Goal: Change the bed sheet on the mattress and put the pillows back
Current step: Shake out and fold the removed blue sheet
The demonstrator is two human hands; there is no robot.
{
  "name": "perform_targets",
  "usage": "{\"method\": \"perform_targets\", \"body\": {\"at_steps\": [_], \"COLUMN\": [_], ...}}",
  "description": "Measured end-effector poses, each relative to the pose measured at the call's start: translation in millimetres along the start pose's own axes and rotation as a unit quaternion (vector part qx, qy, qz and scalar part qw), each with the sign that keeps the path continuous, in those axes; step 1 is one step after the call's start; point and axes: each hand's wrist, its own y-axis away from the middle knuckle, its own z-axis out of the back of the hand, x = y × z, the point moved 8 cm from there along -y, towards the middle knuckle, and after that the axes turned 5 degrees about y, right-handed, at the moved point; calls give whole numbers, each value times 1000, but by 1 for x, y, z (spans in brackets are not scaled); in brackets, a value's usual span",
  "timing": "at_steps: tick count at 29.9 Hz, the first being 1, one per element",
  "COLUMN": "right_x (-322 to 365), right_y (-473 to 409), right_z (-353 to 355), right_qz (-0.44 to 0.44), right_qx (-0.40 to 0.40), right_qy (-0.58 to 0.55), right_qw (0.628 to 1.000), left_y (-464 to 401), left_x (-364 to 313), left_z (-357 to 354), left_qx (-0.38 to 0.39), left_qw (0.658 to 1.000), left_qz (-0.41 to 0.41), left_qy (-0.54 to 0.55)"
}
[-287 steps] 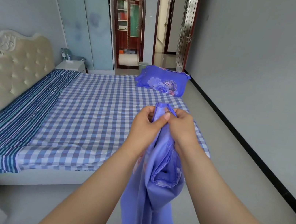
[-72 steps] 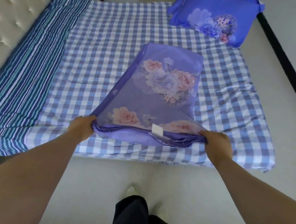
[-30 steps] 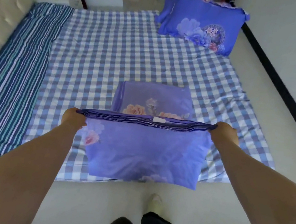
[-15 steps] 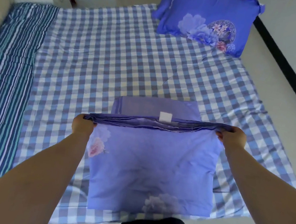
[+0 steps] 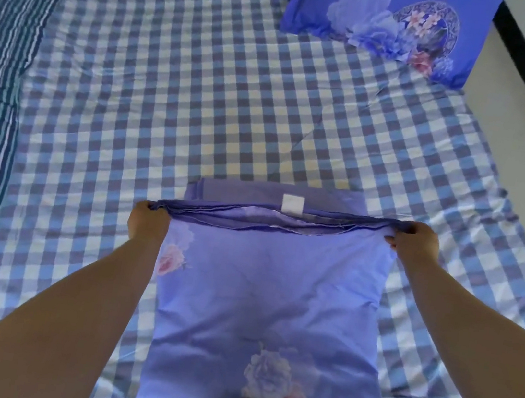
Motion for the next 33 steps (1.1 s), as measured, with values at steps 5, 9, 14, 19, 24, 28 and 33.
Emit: {"method": "perform_targets", "body": {"at_steps": [5, 9, 14, 19, 24, 28, 33], "right_x": [-11, -88, -98, -3, 38, 38, 35], "right_y": [-32, -1, -29, -116, -169, -180, -134], "right_z": [-59, -92, -124, -146, -182, -211, -230], "right_qz": [79, -35, -3, 166, 254, 309, 612], "right_qx": [124, 399, 383, 94, 124, 152, 62], "right_qy": [334, 551, 560, 424, 478, 576, 510], "right_qw": [931, 732, 735, 885, 832, 741, 601], "left_y": [-32, -22, -50, -123, -164, -167, -151], "left_x": [12, 71, 75, 17, 22, 36, 44], "left_z": [-48, -83, -135, -182, -215, -237, -240], "left_qx": [120, 327, 330, 165, 89, 120, 63], "left_qw": [932, 727, 799, 963, 994, 988, 975], "left_qz": [-27, -16, -17, -15, 55, 74, -76], "left_qy": [-342, -603, -503, -213, -39, -61, -199]}}
